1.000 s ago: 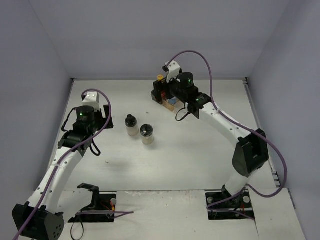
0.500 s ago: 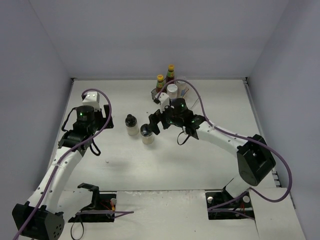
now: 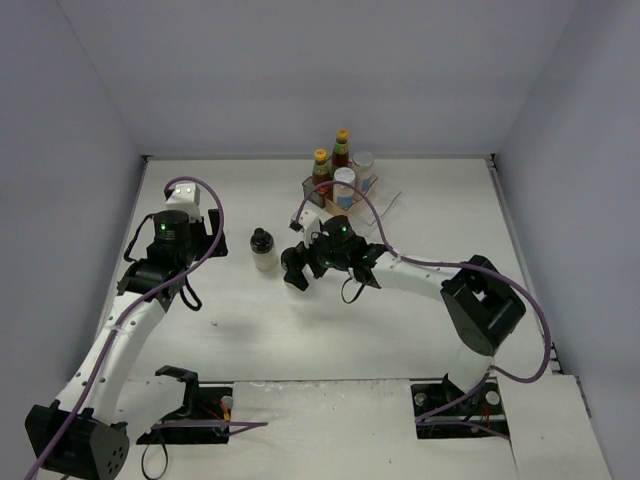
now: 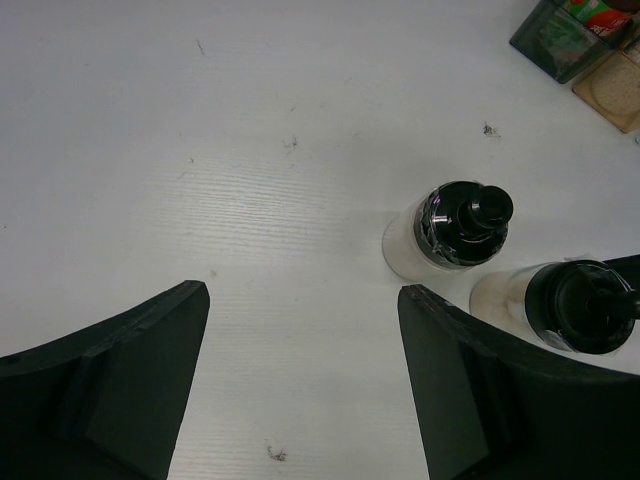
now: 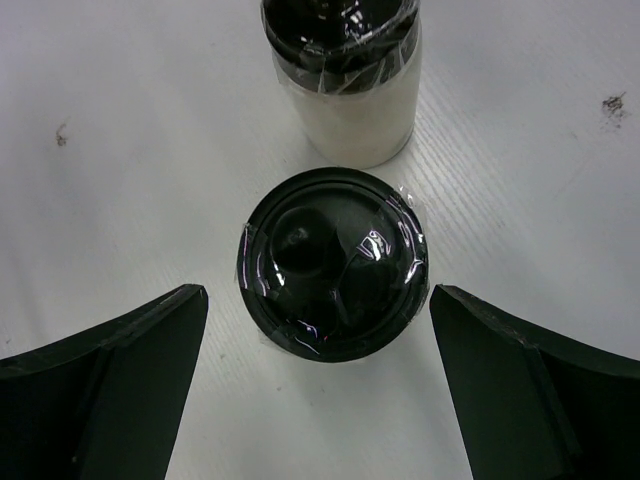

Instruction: Organize the condiment bottles

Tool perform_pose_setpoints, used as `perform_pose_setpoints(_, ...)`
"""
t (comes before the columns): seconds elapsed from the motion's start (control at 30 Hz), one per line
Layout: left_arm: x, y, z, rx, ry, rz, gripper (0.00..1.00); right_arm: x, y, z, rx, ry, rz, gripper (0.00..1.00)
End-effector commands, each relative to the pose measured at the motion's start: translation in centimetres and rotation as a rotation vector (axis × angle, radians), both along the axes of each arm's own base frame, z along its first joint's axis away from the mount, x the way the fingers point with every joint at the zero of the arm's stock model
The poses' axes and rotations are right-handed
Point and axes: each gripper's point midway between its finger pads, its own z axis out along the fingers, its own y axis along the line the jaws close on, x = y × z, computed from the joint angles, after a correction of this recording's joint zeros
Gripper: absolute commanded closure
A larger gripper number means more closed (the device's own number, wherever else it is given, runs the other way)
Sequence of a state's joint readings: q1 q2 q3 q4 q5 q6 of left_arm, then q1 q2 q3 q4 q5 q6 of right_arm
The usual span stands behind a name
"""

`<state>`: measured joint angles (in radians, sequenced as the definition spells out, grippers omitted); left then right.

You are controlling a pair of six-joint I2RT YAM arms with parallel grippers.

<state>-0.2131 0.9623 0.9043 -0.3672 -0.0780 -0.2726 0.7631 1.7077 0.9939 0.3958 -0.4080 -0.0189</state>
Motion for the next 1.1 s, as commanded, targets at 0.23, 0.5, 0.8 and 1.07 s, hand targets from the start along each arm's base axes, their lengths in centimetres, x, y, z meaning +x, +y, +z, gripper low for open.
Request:
perform_pose_setpoints(0.23, 1.0, -0.1, 2.3, -0.014, -0.073, -0.002, 0.23, 1.9, 2.1, 2.8, 0.089, -0.093, -0.016, 0.15)
perform_pose_setpoints(0.5, 1.0, -0.2, 2.2, -0.014, -0.072, -0.005, 0.23, 2.7, 1.8, 3.0, 0.083, -0.116, -0.055, 0.76)
perform_pose_setpoints(0.8, 1.0, -0.3, 2.2, -0.020, -0.069, -0.009, 0.23, 5.1, -1.7, 6.8, 0.088, -0.202, -0.192, 1.00)
perform_pose_setpoints(1.07, 1.1, -0.3, 2.0, -0.021, -0.065, -0.009, 0.23, 10.2, -10.0, 13.0, 0.120, -0.288, -0.438, 1.00)
